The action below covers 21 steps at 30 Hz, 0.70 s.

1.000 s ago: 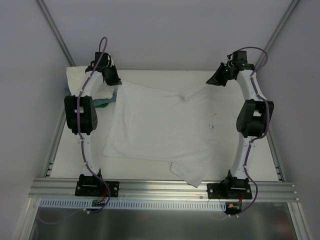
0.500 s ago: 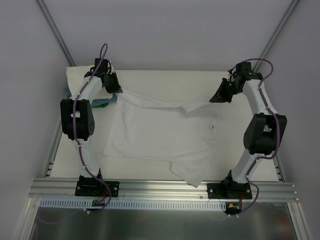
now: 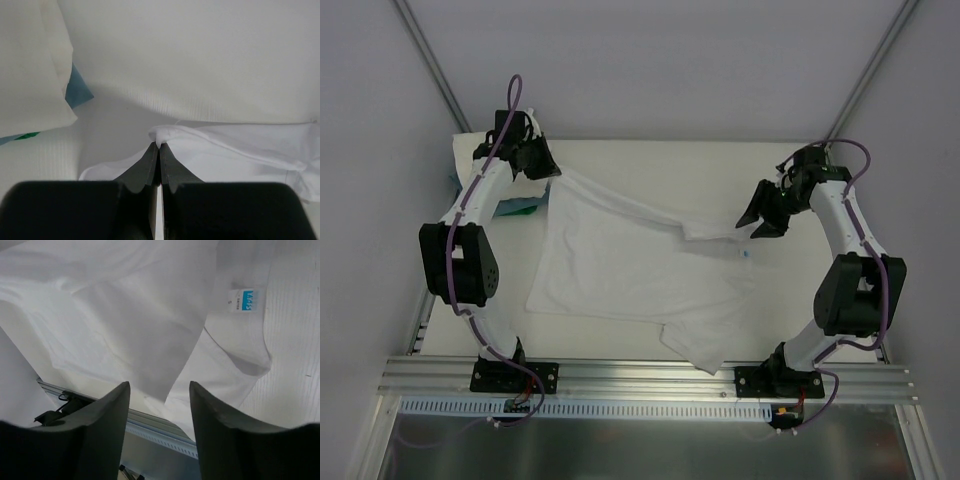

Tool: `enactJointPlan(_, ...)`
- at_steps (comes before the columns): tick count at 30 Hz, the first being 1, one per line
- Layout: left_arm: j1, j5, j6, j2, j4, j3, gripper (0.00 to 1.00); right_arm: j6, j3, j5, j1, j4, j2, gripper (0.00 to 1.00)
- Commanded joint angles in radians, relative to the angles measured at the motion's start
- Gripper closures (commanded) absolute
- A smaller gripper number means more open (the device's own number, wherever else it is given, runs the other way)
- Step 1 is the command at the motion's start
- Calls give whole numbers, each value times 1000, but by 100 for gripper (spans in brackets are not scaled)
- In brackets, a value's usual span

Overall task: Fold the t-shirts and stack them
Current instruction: Fold the flattened tshirt in 1/3 of the way

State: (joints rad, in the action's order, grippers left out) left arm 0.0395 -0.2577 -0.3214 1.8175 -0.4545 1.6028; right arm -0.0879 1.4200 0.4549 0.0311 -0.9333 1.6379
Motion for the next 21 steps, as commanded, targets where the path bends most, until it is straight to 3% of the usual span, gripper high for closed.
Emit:
enactJointPlan(1,7,-17,24,-53,8,-24,100,42,-10,-51,-11,-51,-61,40)
enactJointPlan(2,7,-18,24,-60,8,-35,100,42,-10,-83,-13,-59,-73,16)
enactJointPlan(3,7,-17,24,-64,10,-40,100,43,-9,-93,-11,-61,-81,11)
enactJointPlan(21,54,-15,-5,-219,92,-277,100,8,96,-79,-17,-47,-35,2)
